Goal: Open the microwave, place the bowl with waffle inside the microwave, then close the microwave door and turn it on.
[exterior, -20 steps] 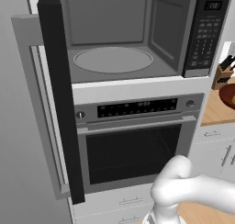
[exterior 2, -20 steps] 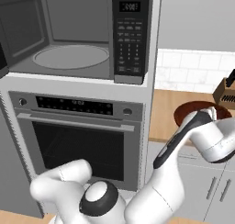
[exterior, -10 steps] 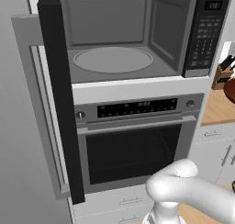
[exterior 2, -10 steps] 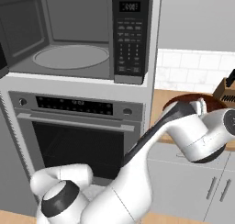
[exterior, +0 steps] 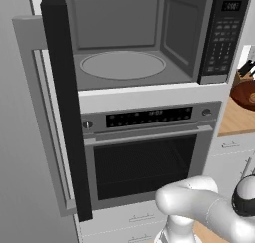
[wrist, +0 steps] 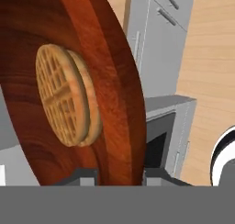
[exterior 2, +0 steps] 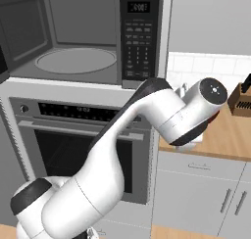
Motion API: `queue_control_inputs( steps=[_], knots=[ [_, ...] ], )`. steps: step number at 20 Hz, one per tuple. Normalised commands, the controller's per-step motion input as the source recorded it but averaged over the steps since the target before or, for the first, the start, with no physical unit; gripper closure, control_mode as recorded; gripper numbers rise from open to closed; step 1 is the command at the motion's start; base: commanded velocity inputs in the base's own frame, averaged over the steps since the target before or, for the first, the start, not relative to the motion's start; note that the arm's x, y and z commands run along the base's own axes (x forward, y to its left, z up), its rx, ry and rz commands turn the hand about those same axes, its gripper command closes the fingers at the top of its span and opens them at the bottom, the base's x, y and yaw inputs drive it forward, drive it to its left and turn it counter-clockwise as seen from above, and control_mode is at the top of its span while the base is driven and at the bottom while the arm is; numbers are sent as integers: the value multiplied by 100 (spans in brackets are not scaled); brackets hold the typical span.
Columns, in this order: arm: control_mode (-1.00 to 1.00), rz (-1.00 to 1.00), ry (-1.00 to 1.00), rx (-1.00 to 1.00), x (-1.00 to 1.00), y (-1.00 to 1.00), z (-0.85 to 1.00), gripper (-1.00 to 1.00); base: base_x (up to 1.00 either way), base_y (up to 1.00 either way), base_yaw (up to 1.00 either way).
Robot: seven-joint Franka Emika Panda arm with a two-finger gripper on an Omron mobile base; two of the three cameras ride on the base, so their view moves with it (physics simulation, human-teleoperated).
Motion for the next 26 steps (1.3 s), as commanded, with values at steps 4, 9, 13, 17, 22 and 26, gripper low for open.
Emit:
queue_control_inputs(
  steps=[4,9,13,17,22,26],
  knots=[
    [-100,10,5,-1,-18,81,19,100,0,0,0],
    [-100,9,1,-3,-14,86,16,100,0,0,0],
    [-100,14,0,0,-9,82,31,100,0,0,0],
    [-100,18,-1,0,-10,89,31,100,0,0,0],
    [-100,28,-4,-1,-5,96,16,100,0,0,0],
    [-100,29,-14,0,-9,98,8,100,0,0,0]
  ],
)
